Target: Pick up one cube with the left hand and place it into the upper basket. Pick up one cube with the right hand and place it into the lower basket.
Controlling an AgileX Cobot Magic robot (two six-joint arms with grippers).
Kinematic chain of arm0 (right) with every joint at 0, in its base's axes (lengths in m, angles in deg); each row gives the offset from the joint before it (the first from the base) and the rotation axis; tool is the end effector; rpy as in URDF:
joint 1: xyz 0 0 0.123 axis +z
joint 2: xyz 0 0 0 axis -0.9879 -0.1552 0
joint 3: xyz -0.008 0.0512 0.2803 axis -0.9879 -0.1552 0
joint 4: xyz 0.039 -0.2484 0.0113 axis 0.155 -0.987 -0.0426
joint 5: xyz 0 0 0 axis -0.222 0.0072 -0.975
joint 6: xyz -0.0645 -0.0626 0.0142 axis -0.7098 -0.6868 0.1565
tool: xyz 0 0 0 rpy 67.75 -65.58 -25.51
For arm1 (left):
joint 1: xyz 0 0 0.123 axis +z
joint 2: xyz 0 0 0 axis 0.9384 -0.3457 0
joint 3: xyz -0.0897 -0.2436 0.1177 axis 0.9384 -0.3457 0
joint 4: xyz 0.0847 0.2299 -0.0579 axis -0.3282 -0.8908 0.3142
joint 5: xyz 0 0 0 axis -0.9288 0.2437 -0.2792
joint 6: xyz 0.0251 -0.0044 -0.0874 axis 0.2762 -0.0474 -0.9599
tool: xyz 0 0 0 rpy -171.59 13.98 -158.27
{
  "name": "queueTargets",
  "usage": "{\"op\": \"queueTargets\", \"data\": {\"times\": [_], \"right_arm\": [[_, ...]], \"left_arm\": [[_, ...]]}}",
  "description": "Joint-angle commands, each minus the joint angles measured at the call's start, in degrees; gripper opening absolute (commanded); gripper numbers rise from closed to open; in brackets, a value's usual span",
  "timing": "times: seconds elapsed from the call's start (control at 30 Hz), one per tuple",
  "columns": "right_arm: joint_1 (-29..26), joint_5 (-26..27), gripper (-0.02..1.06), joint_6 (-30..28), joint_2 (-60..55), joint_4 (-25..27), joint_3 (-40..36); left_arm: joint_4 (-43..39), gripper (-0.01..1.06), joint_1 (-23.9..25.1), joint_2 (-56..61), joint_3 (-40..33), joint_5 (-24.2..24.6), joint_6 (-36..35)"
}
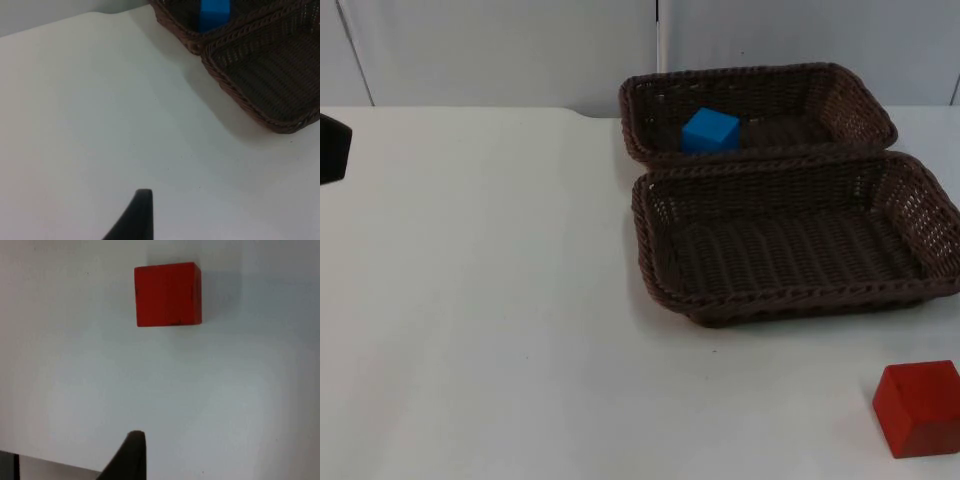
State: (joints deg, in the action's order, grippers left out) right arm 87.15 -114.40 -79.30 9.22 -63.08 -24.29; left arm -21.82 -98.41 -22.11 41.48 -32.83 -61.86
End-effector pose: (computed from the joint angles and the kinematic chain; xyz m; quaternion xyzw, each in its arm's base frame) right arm 0.1692 0.0373 0.2509 -0.0257 0.9859 0.1166 0.1173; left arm 0.1146 -0.0575 0.3035 0.1841 0.8697 -0.1048 0.4459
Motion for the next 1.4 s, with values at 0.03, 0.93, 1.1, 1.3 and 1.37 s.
{"op": "queueTargets", "data": {"times": [0.03, 0.93, 1.1, 1.3, 1.37], "right_arm": [[-0.1, 1.4, 1.05, -1.0, -1.2, 1.0, 0.4], [25.3, 12.4, 1.05, 22.9, -5.1, -15.9, 0.4], [28.6, 15.7, 1.05, 27.0, -12.7, -20.0, 1.1], [29.7, 21.9, 1.05, 29.4, -21.9, -23.5, 3.1], [29.7, 24.7, 1.05, 34.1, -24.7, -26.4, 3.1]], "left_arm": [[0.2, 1.05, -0.4, 0.4, -0.3, -0.6, -0.5], [0.7, 1.05, -0.4, 0.4, -0.3, -1.0, -0.5], [0.7, 1.05, -0.4, 0.4, -0.3, -1.0, -0.5], [0.8, 1.05, -0.4, 0.4, -0.3, -1.0, -0.5], [0.8, 1.05, -0.4, 0.4, -0.3, -1.0, -0.5]]}}
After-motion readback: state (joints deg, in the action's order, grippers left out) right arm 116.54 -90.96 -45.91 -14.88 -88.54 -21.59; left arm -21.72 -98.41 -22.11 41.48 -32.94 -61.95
